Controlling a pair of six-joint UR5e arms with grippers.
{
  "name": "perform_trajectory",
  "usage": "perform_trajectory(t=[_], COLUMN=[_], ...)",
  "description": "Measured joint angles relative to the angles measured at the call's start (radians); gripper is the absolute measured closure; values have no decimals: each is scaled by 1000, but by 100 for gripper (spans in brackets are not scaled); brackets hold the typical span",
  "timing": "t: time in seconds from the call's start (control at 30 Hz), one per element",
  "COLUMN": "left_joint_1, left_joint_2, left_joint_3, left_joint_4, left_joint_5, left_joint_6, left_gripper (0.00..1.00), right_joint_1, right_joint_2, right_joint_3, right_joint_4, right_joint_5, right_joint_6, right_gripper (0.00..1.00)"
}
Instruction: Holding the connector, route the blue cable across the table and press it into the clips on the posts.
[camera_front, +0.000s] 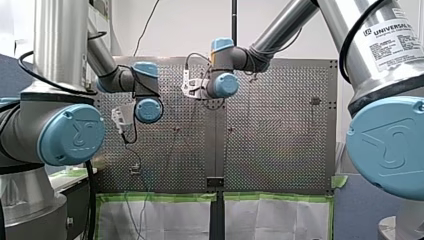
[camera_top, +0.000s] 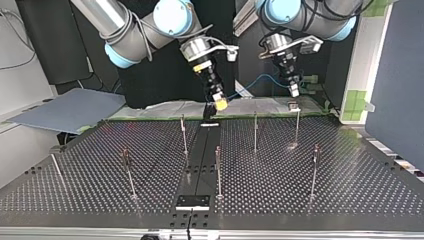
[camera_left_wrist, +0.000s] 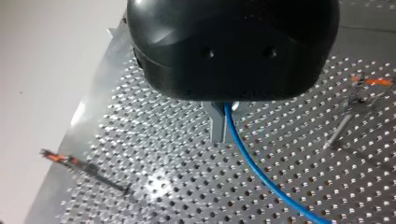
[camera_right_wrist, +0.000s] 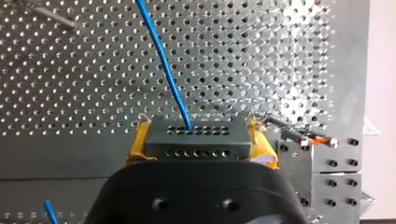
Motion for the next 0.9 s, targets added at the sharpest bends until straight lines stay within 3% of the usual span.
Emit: perform_trajectory(t=[0.47, 0.9], left_joint_1=[53, 101], left_joint_2=[122, 206], left_joint_3=[89, 160], left_joint_4=[-122, -230], left_joint_5=[2, 14], left_joint_6=[-3, 4], left_gripper=[100, 100], right_joint_1=[22, 24], right_joint_2=[10, 38], right_joint_3=[-118, -228], right_joint_4=[101, 180], right_joint_5=[0, -2], right_joint_6=[1, 3], right_gripper=[100, 100])
